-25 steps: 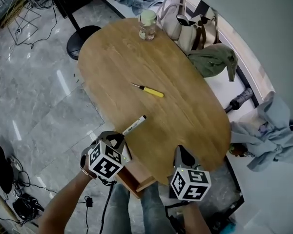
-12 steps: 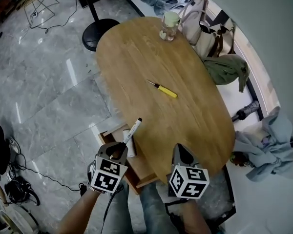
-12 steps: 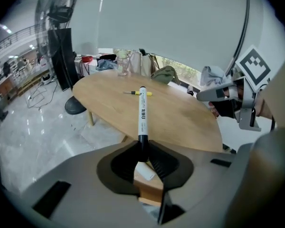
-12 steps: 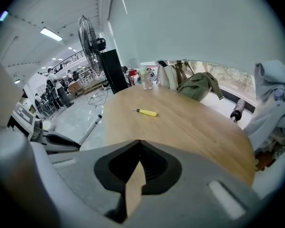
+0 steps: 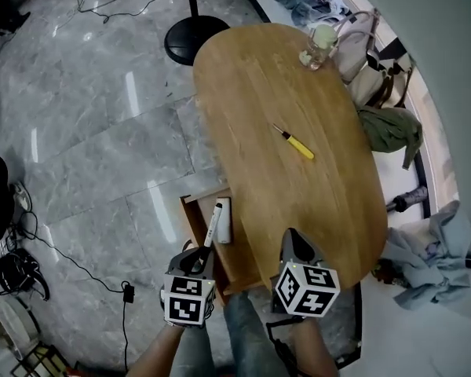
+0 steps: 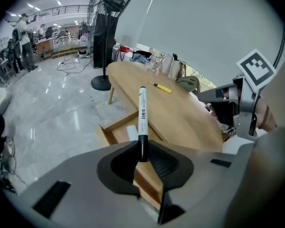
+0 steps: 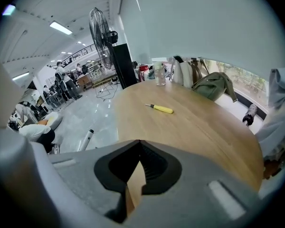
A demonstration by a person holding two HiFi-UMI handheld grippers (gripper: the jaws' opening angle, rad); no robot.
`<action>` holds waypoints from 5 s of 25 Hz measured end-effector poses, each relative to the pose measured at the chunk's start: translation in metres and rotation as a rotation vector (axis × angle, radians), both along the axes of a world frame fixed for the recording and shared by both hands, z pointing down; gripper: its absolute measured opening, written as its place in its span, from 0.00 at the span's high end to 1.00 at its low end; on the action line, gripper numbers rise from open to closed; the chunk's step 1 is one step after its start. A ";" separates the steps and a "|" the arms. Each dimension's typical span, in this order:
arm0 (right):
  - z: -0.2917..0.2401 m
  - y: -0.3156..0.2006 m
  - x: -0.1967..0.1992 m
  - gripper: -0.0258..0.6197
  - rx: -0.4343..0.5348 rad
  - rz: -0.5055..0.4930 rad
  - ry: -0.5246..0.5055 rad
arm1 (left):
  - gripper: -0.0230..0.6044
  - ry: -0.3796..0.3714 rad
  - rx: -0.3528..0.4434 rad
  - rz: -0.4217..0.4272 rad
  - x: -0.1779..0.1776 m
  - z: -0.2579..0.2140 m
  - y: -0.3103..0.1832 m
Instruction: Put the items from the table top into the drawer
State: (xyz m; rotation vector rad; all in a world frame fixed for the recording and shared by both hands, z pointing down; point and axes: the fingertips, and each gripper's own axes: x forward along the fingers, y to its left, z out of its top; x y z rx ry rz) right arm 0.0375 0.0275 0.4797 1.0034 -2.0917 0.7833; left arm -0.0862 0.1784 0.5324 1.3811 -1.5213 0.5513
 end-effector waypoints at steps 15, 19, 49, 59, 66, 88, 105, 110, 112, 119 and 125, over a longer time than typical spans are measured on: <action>0.018 0.018 -0.026 0.95 -0.026 -0.156 0.037 | 0.86 0.101 -0.067 -0.333 0.022 0.048 0.029; 0.018 0.014 -0.024 0.95 -0.028 -0.155 0.037 | 0.85 0.119 -0.028 -0.363 0.027 0.047 0.025; 0.023 -0.010 0.041 0.95 -0.073 0.143 -0.016 | 0.69 0.074 -0.001 0.316 0.027 0.023 -0.069; 0.028 -0.023 0.085 0.95 -0.073 0.293 -0.022 | 0.69 0.002 0.039 0.540 0.050 0.013 -0.132; 0.030 -0.022 0.118 0.95 -0.086 0.377 -0.018 | 0.69 -0.061 0.067 0.674 0.065 0.010 -0.176; 0.040 -0.026 0.151 0.95 -0.135 0.614 -0.006 | 0.69 -0.343 0.112 1.199 0.081 0.026 -0.327; 0.046 -0.029 0.148 0.95 -0.152 0.631 -0.012 | 0.69 -0.498 -0.018 1.510 0.068 0.065 -0.365; 0.044 -0.030 0.156 0.95 -0.146 0.635 -0.009 | 0.69 -0.498 -0.042 1.582 0.075 0.073 -0.365; 0.045 -0.029 0.160 0.95 -0.146 0.640 -0.008 | 0.69 -0.489 -0.053 1.615 0.079 0.075 -0.364; 0.046 -0.023 0.162 0.95 -0.150 0.656 -0.018 | 0.78 -0.453 -0.074 1.693 0.082 0.076 -0.357; 0.048 -0.018 0.161 0.95 -0.150 0.658 -0.025 | 0.81 -0.451 -0.075 1.709 0.083 0.077 -0.355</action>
